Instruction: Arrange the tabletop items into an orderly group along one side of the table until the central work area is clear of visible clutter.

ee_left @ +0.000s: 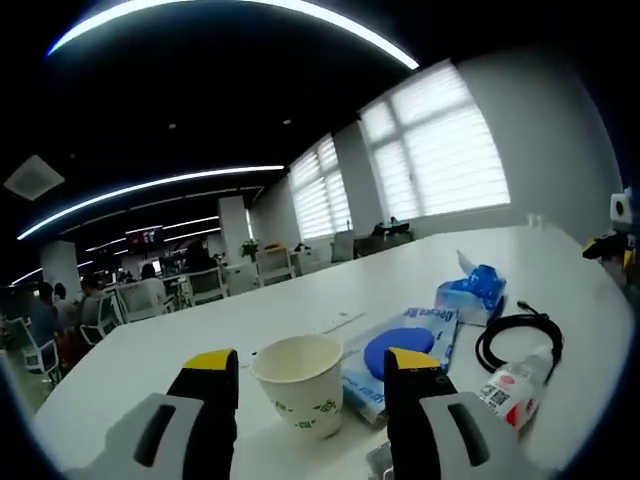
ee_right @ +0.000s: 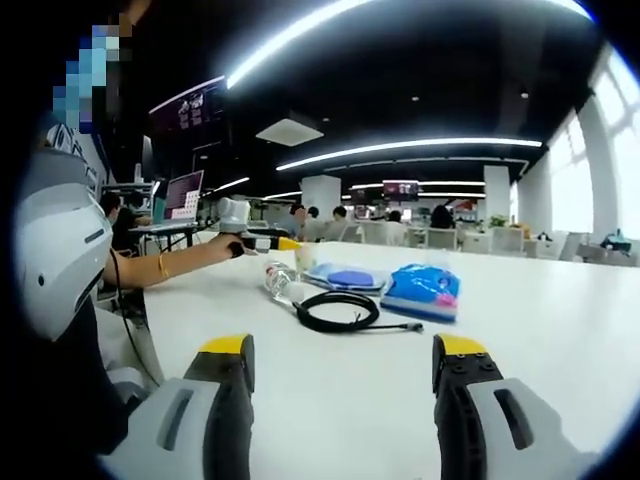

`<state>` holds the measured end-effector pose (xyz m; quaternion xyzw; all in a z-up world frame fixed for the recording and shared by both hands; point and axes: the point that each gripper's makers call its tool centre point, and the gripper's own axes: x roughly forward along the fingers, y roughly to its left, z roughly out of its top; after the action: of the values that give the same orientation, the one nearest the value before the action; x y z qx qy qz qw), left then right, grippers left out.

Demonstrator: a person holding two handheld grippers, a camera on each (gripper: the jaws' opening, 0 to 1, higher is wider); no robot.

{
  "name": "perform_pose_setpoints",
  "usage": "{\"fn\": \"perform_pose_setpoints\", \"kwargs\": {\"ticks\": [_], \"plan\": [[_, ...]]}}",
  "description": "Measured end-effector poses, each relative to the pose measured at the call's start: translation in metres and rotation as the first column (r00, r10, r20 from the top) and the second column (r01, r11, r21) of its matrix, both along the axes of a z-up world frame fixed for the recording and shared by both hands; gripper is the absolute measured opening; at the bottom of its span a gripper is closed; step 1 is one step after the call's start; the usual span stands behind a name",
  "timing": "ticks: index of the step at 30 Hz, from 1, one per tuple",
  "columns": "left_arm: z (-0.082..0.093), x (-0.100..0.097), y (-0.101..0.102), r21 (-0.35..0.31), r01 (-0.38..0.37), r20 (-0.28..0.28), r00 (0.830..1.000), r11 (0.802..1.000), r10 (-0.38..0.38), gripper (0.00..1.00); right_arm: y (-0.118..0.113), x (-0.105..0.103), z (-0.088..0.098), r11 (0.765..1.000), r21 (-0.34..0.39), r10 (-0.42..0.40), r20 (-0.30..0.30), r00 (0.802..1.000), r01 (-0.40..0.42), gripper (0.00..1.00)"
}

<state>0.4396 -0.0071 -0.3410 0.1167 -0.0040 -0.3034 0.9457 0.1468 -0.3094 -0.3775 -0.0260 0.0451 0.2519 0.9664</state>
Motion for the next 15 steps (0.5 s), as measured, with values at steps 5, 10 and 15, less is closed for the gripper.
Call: {"fn": "perform_pose_setpoints", "kwargs": {"ticks": [5,10,15], "plan": [[0.011,-0.015,-0.005,0.071,0.024,0.024,0.999,0.997,-0.026,0.61,0.0,-0.001,-0.001,1.0,0.001,0.001,0.0,1.0,-0.001,0.66],[0.023,-0.029,-0.012,0.108,0.04,0.073,0.996,0.993,-0.048,0.61,0.005,-0.004,0.001,1.0,0.0,0.025,0.014,1.0,-0.025,0.6],[0.027,-0.033,-0.017,0.077,0.065,0.066,0.995,0.995,-0.07,0.6,0.003,-0.006,0.006,0.999,-0.039,0.013,0.055,0.998,-0.011,0.49]]}}
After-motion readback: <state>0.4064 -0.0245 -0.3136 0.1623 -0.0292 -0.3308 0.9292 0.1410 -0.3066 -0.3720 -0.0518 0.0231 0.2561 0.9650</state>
